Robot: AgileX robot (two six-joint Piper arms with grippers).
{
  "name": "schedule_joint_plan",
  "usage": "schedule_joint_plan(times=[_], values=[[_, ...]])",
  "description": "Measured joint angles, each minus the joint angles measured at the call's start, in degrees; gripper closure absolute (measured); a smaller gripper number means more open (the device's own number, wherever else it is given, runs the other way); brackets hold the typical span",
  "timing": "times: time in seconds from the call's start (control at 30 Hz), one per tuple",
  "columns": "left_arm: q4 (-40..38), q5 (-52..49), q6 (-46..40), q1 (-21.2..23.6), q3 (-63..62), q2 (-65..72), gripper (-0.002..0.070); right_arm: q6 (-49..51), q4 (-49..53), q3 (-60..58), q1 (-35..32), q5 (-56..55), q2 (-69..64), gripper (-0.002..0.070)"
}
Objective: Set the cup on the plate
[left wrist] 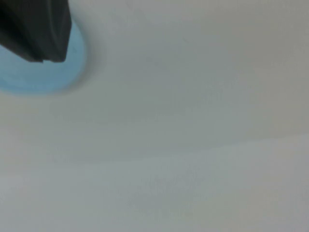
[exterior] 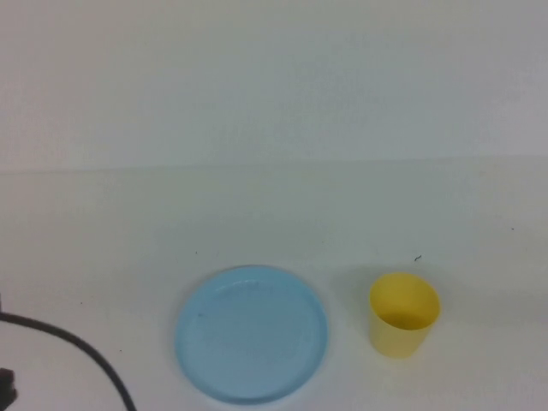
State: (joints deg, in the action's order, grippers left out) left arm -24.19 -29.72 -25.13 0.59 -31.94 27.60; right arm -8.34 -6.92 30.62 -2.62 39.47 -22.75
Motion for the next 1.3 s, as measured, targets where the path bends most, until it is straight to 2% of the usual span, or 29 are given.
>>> schedule_joint_plan(times=[0.07, 0.17, 0.3, 0.37, 0.63, 0.9, 1.3], values=[[-2.3, -2.7, -2.7, -1.6, -1.2, 5.2, 0.0657, -4.7, -5.6, 0.8, 0.0, 0.9, -3.1, 0.0675], [-4.3, -4.8, -4.6, -3.9, -3.7, 13.1, 0.0575, -9.1, -10.6, 1.2, 0.0, 3.4, -6.6, 0.0675], [-5.8, -4.7, -4.9, -7.3, -7.2, 24.8, 0.0389, -12.1, -12.5, 1.3, 0.0, 7.2, -10.0, 0.0675], [-6.7, -4.1, -6.2, -9.1, -9.5, 31.7, 0.0337, -12.5, -12.7, 1.3, 0.0, 6.2, -10.6, 0.0675], [-7.2, -2.3, -5.9, -15.3, -19.3, 55.5, 0.0347, -8.1, -17.4, 1.3, 0.0, -1.8, -11.0, 0.0675], [-2.1, 0.0, -0.9, -15.5, -23.0, 67.8, 0.0348, -9.7, -17.1, 1.3, 0.1, 3.7, -11.0, 0.0675], [-0.4, 1.6, -0.8, -15.5, -26.9, 76.8, 0.0349, -10.1, -13.9, 1.2, 0.1, 6.0, -11.0, 0.0675]])
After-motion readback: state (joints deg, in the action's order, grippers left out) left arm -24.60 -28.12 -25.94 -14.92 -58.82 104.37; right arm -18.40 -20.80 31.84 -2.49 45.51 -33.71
